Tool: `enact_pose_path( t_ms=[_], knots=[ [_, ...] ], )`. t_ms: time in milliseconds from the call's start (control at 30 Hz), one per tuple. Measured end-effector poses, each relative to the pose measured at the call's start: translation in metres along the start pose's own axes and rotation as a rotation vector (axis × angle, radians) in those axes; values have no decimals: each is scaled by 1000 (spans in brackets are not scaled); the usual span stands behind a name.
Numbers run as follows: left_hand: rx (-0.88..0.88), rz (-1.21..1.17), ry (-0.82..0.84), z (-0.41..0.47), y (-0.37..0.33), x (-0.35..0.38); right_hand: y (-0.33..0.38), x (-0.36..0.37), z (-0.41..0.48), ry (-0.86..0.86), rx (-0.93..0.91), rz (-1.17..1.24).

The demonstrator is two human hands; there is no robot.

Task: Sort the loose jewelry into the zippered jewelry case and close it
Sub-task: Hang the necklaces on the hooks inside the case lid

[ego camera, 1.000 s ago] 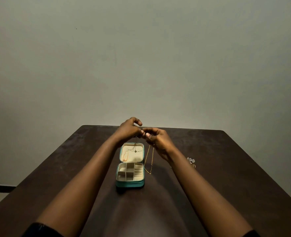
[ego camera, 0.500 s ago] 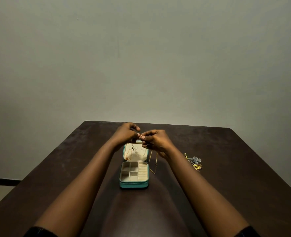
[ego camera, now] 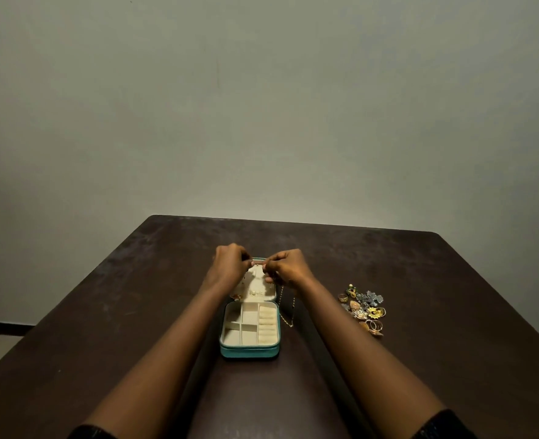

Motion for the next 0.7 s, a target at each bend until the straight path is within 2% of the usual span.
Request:
enact_pose_path(
  t_ms=[133,233,367,500,700],
  knots=[
    [14,125,-43,4,11,4,-11,2,14,-56,25,-42],
    [35,199,-36,7,14,9,-11,-4,24,-169,8,-276],
    [21,230,-42,11,20,14,9,2,29,-265,-128,-611],
    [-48,199,-52,15,30,21,13,18,32,-217,-191,-801],
    [-170,135,-21,24,41,24,12,29,37,-168,-159,-985]
  ],
)
Point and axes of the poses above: each hand's wrist, its own z-axis towards the middle knuckle, its own x-axis out of the palm, y = z × x, the point moved 10 cm from there along z, towards the middle knuckle, and after that the axes turned 15 degrees about -z, right-handed, at the moved point
